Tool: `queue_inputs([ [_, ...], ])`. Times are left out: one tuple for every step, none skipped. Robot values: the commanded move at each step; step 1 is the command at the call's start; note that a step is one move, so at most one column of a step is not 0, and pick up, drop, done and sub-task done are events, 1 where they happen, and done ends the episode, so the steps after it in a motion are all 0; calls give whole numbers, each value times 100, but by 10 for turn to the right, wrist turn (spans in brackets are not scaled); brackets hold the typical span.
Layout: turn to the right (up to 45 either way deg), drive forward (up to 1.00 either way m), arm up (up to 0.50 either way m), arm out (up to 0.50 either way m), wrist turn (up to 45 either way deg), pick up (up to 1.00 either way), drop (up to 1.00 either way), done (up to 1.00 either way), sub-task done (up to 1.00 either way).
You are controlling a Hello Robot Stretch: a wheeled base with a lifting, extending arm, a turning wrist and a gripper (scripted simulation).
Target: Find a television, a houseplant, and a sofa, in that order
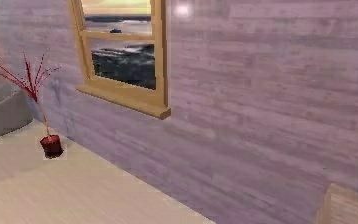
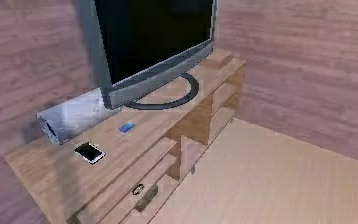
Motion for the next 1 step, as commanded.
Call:
queue_inputs([
  [-450,0,0,0,0,0,0,0,0],
])
